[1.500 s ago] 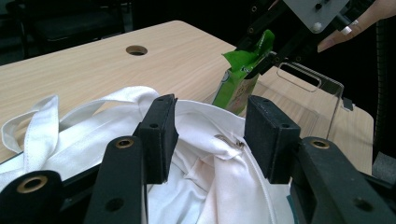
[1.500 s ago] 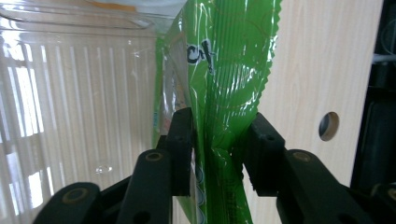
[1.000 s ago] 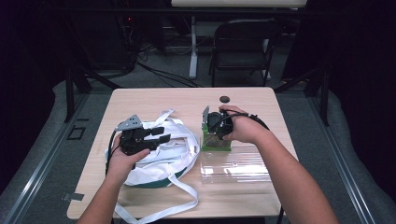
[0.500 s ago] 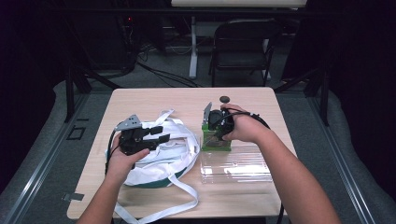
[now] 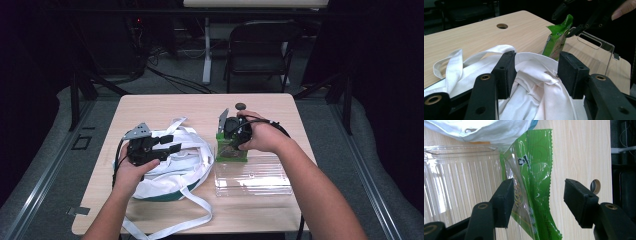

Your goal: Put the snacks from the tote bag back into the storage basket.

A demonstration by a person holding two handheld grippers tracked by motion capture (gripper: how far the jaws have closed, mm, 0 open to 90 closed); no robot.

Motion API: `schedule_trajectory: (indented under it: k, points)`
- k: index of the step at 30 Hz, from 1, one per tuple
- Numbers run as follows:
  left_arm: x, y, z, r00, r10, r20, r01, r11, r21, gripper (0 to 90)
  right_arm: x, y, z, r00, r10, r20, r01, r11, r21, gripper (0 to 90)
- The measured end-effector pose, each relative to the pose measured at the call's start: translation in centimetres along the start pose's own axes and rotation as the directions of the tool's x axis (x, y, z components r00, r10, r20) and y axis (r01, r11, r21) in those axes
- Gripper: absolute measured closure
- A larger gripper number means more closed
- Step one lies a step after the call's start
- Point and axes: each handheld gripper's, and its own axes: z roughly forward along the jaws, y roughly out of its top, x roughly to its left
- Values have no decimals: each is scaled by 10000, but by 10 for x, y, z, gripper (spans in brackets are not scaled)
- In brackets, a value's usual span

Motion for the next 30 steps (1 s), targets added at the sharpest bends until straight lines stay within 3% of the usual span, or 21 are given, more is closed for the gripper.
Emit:
schedule_trajectory:
  k: [21,30]
  points:
    - [1,1,-2,10000,4,-49,-4,10000,-54,485,-2,3,-13,9999,74,130,-73,9999,-99,408]
    - [1,1,-3,10000,-31,-92,31,10000,-43,485,-2,1,-26,9991,334,244,-321,9981,-535,414]
